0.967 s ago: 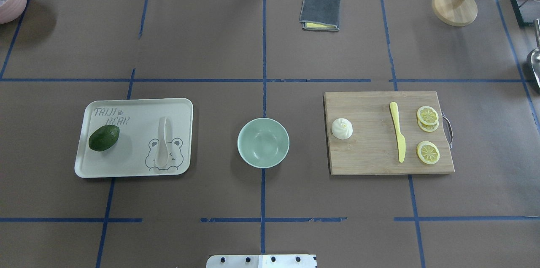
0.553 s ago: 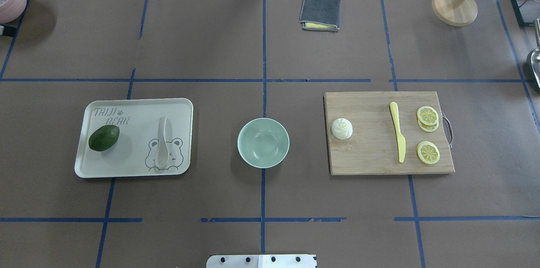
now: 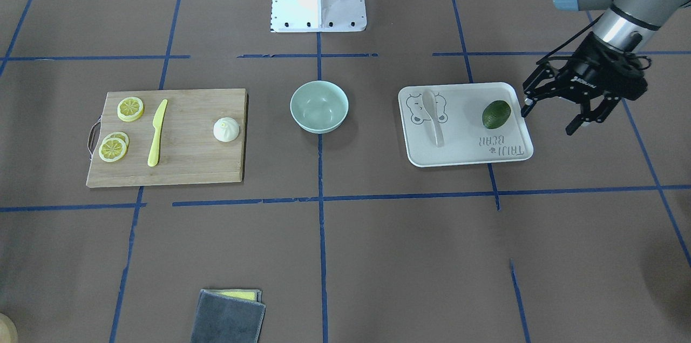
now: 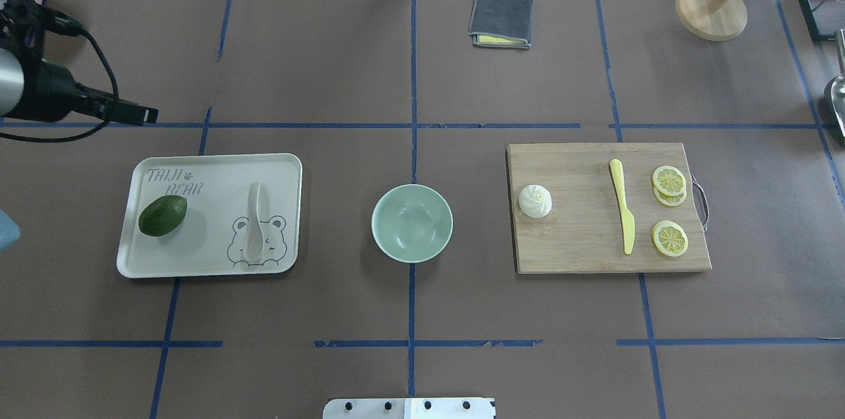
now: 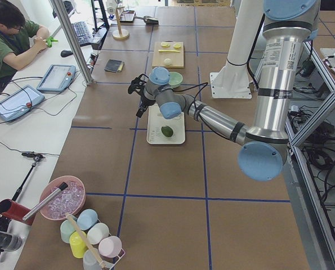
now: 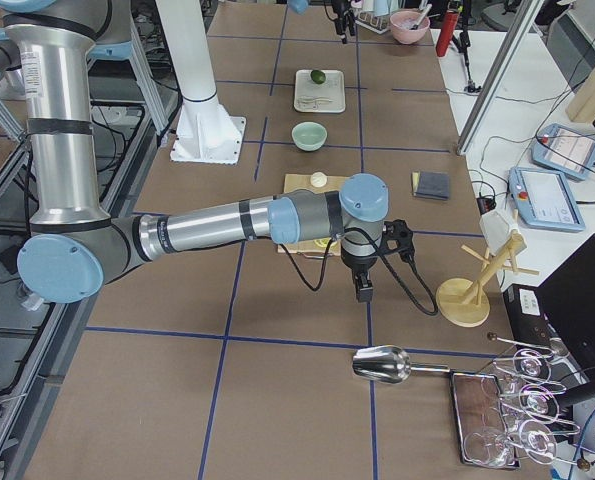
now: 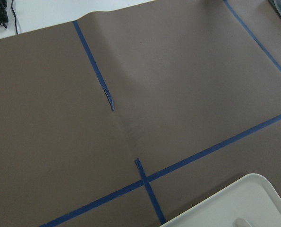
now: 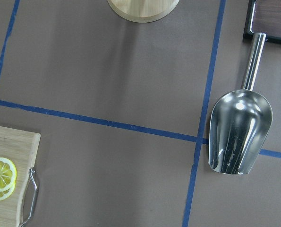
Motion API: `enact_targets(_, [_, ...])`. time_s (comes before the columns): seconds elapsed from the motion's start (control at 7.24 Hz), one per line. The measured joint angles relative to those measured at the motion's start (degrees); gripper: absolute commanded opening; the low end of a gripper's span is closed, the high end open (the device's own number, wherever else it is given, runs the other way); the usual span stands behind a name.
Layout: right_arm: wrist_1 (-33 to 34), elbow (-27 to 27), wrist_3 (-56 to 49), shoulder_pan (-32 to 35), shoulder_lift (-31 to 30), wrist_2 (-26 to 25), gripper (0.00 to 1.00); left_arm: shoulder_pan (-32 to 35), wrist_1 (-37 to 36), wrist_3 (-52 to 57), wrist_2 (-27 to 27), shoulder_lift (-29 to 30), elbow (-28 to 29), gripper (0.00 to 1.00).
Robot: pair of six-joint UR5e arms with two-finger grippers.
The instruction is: Put spoon and bun in bowl
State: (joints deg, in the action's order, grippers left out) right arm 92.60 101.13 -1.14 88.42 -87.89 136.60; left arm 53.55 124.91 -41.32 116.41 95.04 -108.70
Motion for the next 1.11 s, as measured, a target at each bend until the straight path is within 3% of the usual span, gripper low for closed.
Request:
enact_targets(0.41, [0.0, 0.1, 0.0, 0.0, 0.1, 0.1, 1.0, -11.4, -1.6, -18.1, -10.7, 0.3, -0.4, 0.67])
enact_targets(0.83, [-0.1, 0.0, 0.0, 0.0, 0.1, 0.2, 1.0, -21.2, -4.6, -33.1, -18.5, 3.7, 1.3, 0.64])
enact_targets(1.11, [-0.1, -0.1, 0.0, 0.0, 0.1, 0.2, 1.0, -23.2, -9.2, -35.0, -21.4, 8.0, 4.0, 0.57])
